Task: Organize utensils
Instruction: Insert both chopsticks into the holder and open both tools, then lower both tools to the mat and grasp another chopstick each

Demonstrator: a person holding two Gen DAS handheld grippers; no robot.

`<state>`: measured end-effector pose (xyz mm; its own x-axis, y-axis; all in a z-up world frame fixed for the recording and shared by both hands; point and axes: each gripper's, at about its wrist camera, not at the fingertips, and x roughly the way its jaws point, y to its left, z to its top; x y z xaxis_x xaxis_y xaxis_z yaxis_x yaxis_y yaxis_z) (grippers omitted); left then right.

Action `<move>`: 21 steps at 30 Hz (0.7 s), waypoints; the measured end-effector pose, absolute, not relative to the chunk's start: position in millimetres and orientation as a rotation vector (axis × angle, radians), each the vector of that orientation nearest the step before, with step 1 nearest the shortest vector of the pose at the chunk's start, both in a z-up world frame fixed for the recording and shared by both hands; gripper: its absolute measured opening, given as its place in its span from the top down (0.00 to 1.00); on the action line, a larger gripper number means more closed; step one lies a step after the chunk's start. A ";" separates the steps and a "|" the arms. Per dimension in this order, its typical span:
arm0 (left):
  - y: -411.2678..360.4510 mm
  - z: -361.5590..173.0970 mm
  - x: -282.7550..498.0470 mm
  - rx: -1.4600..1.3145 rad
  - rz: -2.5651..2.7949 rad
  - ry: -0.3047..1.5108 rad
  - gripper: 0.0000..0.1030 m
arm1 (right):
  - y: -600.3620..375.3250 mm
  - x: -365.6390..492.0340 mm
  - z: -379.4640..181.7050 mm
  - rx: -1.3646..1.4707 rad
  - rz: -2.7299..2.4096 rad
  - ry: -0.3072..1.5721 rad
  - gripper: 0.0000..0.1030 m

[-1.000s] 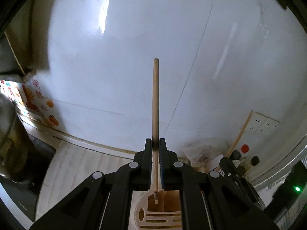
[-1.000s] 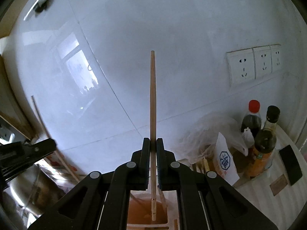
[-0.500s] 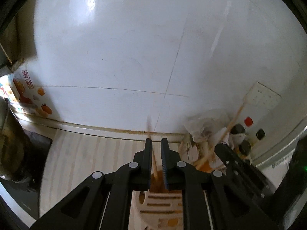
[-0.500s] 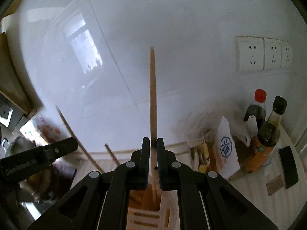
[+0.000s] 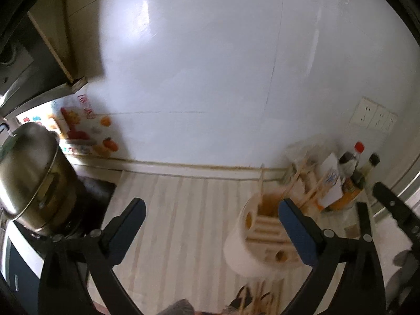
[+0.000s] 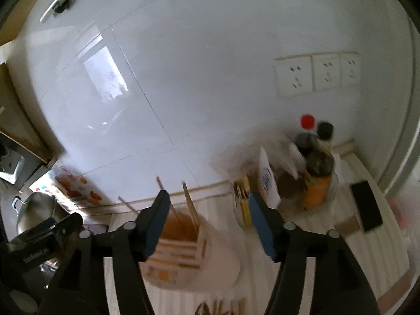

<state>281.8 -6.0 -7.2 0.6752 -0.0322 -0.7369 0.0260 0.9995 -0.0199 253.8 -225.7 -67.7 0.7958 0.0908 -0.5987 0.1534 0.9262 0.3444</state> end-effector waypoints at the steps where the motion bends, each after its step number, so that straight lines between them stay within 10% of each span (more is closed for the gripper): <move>1: -4.2 -12.0 277.3 -0.004 -0.030 0.834 0.00 | -226.8 249.0 -68.9 0.391 -0.049 0.663 0.24; 15: -17.5 -173.0 223.2 0.115 -0.024 1.158 0.00 | -218.5 193.8 -199.5 0.384 -0.116 0.984 0.17; 21: -42.1 -241.8 209.9 0.119 -0.137 1.344 0.19 | -224.1 178.9 -270.0 0.422 -0.139 1.162 0.59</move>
